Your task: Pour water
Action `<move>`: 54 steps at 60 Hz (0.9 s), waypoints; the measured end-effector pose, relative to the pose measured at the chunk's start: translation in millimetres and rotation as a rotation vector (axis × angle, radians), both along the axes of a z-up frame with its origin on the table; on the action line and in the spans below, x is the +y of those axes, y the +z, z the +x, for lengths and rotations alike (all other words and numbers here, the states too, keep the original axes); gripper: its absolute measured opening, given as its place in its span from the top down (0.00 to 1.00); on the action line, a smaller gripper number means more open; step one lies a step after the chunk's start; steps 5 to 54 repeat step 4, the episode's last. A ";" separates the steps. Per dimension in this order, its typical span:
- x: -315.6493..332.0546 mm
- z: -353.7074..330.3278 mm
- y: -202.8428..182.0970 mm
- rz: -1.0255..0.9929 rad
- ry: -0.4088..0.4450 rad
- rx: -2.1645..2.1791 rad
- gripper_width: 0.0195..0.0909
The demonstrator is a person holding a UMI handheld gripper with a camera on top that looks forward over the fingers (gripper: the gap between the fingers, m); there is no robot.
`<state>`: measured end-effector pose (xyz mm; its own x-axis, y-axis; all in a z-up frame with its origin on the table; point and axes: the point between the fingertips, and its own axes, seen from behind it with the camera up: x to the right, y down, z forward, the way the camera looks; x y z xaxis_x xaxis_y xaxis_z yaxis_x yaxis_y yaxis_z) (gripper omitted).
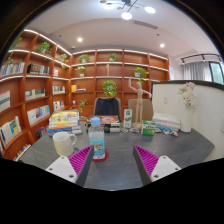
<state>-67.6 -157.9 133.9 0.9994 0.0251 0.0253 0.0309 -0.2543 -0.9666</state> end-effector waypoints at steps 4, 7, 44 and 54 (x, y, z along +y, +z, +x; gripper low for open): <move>-0.6 -1.4 -1.0 0.001 0.004 -0.001 0.16; -0.6 -1.4 -1.0 0.001 0.004 -0.001 0.16; -0.6 -1.4 -1.0 0.001 0.004 -0.001 0.16; -0.6 -1.4 -1.0 0.001 0.004 -0.001 0.16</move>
